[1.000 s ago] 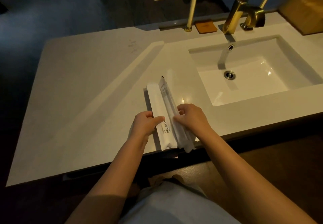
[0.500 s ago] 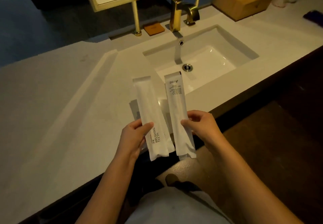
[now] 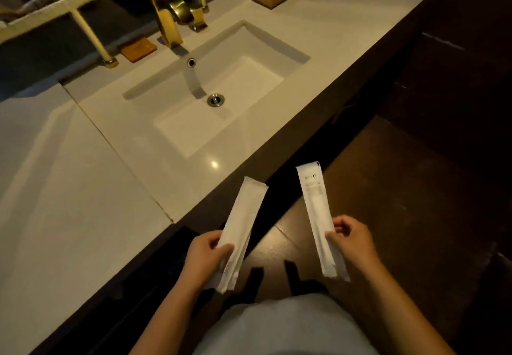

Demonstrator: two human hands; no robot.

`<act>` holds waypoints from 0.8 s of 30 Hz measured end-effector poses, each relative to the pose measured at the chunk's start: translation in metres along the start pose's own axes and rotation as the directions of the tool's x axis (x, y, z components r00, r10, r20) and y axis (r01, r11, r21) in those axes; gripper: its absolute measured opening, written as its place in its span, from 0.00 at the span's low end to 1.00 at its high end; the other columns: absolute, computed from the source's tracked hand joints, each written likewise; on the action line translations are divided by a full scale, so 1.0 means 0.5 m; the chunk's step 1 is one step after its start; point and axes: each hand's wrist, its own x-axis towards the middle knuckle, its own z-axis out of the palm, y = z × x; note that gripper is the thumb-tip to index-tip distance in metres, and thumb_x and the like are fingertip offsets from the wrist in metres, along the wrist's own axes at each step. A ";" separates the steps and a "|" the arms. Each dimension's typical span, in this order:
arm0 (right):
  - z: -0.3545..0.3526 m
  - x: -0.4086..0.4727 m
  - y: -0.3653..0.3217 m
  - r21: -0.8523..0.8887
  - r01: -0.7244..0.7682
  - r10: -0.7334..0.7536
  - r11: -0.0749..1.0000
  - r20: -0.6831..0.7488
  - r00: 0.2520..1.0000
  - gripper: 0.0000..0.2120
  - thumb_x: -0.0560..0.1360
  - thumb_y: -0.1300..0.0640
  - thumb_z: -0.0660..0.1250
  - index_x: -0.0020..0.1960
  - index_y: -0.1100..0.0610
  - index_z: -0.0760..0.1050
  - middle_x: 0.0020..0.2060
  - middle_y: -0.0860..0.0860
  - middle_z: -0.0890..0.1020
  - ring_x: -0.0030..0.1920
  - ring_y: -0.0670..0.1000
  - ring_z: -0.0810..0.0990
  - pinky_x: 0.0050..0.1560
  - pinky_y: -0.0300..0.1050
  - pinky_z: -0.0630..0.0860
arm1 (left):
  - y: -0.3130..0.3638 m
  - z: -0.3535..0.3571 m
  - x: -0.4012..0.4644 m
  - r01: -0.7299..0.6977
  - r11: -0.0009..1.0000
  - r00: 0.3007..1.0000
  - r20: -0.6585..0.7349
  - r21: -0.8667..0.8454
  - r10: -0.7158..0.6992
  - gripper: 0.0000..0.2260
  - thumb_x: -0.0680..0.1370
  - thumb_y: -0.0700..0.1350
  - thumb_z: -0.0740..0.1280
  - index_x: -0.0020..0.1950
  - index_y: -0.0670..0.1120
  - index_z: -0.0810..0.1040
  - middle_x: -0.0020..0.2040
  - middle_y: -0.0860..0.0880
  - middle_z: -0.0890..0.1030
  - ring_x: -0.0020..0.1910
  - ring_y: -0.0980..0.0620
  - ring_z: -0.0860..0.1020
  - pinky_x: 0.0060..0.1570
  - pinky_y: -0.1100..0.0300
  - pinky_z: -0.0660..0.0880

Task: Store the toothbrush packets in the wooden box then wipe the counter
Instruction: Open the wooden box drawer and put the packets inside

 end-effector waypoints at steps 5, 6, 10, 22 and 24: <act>-0.186 0.036 0.188 -0.013 -0.236 0.233 0.972 -0.130 0.964 0.11 0.71 0.68 0.68 0.37 0.55 0.72 0.38 0.50 0.77 0.43 0.52 0.76 0.46 0.46 0.73 | 0.009 0.157 0.035 0.087 0.985 0.996 -0.021 0.149 -0.085 0.12 0.70 0.35 0.70 0.53 0.41 0.82 0.49 0.42 0.83 0.42 0.50 0.77 0.42 0.60 0.70; -0.218 0.044 0.213 -0.008 -0.265 0.261 0.964 -0.145 0.954 0.11 0.71 0.69 0.68 0.37 0.55 0.72 0.37 0.50 0.77 0.43 0.52 0.76 0.45 0.46 0.73 | 0.018 0.188 0.042 0.087 0.979 0.996 -0.025 0.186 -0.084 0.11 0.70 0.35 0.70 0.52 0.41 0.82 0.49 0.42 0.83 0.43 0.49 0.78 0.43 0.59 0.69; -0.324 0.088 0.274 0.025 -0.307 0.306 0.952 -0.183 0.934 0.07 0.70 0.68 0.69 0.42 0.59 0.74 0.40 0.53 0.78 0.40 0.51 0.76 0.41 0.43 0.73 | 0.052 0.296 0.071 0.128 0.940 0.991 -0.021 0.315 -0.128 0.11 0.71 0.34 0.68 0.53 0.39 0.81 0.50 0.40 0.83 0.49 0.42 0.79 0.45 0.56 0.70; -0.580 0.354 0.252 0.044 -0.311 0.313 0.949 -0.239 0.919 0.08 0.70 0.65 0.71 0.43 0.56 0.73 0.43 0.52 0.78 0.45 0.52 0.77 0.44 0.44 0.74 | 0.271 0.507 0.275 0.148 0.903 0.981 0.056 0.403 -0.186 0.11 0.72 0.37 0.70 0.55 0.38 0.80 0.49 0.39 0.82 0.49 0.40 0.79 0.47 0.54 0.72; -0.627 0.380 0.242 -0.011 -0.318 0.302 0.948 -0.282 0.911 0.07 0.70 0.64 0.71 0.45 0.57 0.75 0.45 0.52 0.79 0.47 0.53 0.78 0.44 0.44 0.75 | 0.340 0.547 0.330 0.131 0.918 0.983 0.070 0.373 -0.168 0.11 0.73 0.37 0.70 0.55 0.37 0.80 0.50 0.39 0.82 0.50 0.40 0.78 0.47 0.54 0.71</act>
